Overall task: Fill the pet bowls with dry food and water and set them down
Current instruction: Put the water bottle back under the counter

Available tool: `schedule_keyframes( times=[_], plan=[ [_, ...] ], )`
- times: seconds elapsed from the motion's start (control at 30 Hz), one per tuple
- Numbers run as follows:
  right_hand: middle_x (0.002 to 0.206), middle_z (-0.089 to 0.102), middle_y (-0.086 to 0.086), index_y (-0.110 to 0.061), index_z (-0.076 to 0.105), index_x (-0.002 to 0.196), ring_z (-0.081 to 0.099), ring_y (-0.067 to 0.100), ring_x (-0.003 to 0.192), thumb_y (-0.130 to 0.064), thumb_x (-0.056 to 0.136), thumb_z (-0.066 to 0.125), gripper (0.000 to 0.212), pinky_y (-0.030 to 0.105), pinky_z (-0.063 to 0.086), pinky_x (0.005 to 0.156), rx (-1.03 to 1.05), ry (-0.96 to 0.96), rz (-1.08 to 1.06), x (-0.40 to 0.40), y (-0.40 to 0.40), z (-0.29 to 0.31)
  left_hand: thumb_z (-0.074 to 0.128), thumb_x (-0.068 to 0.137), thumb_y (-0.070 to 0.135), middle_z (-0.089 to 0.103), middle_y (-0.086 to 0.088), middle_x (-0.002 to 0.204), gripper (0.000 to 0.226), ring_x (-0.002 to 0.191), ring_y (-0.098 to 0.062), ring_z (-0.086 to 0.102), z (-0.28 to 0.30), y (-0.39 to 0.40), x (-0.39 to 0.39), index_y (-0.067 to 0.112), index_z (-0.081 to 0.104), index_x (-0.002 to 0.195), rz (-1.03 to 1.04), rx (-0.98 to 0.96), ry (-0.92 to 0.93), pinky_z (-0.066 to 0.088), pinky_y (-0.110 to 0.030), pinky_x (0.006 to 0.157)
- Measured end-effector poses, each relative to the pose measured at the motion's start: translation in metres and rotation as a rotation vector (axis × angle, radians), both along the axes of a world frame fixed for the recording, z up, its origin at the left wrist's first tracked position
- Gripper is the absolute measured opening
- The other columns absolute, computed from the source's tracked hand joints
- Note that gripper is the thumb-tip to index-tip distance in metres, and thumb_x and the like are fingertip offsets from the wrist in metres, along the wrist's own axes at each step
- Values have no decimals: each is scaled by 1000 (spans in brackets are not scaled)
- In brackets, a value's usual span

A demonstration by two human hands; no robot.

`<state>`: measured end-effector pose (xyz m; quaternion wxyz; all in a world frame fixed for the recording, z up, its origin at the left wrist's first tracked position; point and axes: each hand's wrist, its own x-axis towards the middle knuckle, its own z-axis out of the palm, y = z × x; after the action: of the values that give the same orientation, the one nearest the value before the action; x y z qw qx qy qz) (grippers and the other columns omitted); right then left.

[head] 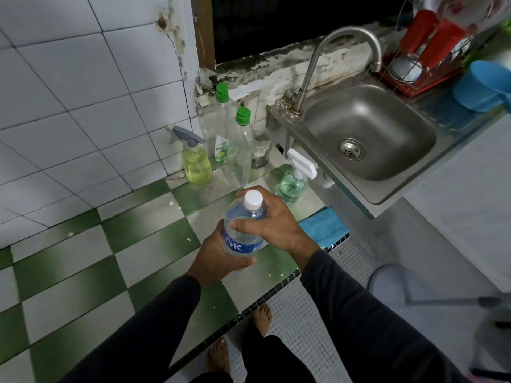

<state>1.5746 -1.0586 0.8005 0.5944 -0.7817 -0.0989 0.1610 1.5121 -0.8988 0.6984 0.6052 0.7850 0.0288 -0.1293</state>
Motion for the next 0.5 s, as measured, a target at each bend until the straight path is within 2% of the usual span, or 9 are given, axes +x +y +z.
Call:
schedule_keyframes(
  times=[0.1, 0.23, 0.37, 0.5],
  plan=[
    [103, 73, -2, -22, 67, 109, 70, 18, 100, -30, 65, 91, 51, 39, 59, 90, 15, -2, -2, 3, -2, -1, 99, 61, 19, 61, 5, 140, 104, 129, -19, 60, -3, -1, 0, 35, 41, 146, 0, -3, -3, 55, -50, 102],
    [106, 72, 2, -21, 67, 113, 69, 20, 103, -25, 67, 91, 52, 42, 58, 93, 37, 6, -5, 6, -2, -3, 101, 59, 21, 63, 11, 136, 104, 127, -12, 60, -7, -2, 1, 38, 42, 143, 13, -26, -8, 57, -45, 100],
    [107, 72, 5, -18, 66, 112, 69, 21, 103, -35, 64, 91, 56, 42, 58, 93, 66, 24, -16, 8, -3, -3, 102, 58, 29, 63, 19, 132, 103, 122, -3, 61, -8, -3, 1, 42, 40, 140, 19, 4, 2, 58, -39, 98],
    [108, 71, 9, -17, 64, 110, 68, 25, 105, -45, 61, 91, 63, 50, 55, 96, 48, 22, 4, 12, -4, -3, 100, 62, 31, 63, 17, 134, 99, 123, -3, 60, -13, -4, 2, 40, 41, 141, 27, 64, 1, 56, -30, 98]
  ],
)
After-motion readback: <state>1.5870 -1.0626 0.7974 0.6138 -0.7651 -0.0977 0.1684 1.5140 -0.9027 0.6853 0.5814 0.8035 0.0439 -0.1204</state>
